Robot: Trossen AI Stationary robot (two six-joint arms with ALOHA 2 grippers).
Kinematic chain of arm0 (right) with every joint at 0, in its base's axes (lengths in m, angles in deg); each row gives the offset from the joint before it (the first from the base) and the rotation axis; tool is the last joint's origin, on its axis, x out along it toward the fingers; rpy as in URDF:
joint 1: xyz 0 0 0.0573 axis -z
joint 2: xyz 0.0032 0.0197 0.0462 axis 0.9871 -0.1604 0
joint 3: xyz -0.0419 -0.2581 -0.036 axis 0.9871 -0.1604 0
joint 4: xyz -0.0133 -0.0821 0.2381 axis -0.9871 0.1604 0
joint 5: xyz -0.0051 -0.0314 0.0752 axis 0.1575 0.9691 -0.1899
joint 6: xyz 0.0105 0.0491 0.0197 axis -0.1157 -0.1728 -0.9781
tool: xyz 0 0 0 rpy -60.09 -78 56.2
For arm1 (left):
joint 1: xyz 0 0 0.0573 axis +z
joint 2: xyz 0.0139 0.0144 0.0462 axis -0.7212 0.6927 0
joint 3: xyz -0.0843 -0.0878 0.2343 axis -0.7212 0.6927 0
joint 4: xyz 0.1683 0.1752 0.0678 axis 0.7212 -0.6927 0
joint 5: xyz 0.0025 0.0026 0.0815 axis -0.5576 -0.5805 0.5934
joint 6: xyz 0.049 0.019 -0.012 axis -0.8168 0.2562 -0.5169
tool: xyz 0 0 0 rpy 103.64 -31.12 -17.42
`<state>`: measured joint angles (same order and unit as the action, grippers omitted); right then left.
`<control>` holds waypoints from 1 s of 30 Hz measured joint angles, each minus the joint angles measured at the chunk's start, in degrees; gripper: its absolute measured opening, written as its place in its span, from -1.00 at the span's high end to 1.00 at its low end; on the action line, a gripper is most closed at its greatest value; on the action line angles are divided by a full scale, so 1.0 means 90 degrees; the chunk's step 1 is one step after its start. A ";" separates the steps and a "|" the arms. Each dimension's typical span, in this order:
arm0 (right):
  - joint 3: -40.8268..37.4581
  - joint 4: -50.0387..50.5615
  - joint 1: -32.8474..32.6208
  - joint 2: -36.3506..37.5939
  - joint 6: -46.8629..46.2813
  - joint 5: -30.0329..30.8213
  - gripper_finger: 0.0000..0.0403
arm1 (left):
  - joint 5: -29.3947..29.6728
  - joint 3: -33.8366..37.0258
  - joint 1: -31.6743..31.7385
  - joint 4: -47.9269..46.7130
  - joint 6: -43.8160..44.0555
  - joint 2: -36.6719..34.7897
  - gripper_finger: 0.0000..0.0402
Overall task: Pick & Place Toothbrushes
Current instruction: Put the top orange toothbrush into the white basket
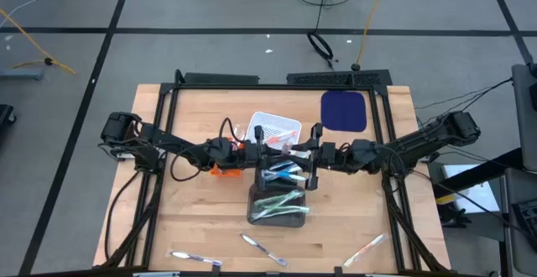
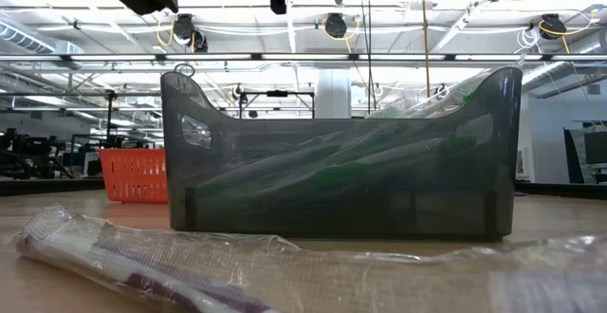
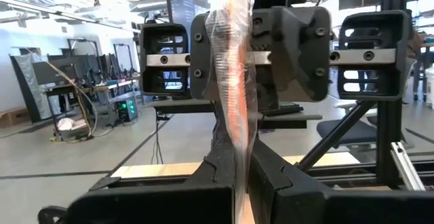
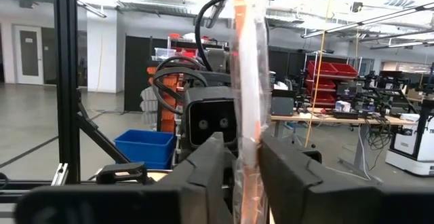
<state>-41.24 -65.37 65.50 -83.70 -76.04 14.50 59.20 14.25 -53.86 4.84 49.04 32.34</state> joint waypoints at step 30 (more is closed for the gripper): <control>-0.0007 0.3058 -0.0026 0.0923 -0.1214 0.1156 0.26 | 0.2042 0.0015 0.0793 -0.4005 0.0914 -0.0959 0.99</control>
<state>-41.31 -37.85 65.27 -75.40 -86.97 24.90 77.58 14.38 -46.73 -31.20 57.27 23.70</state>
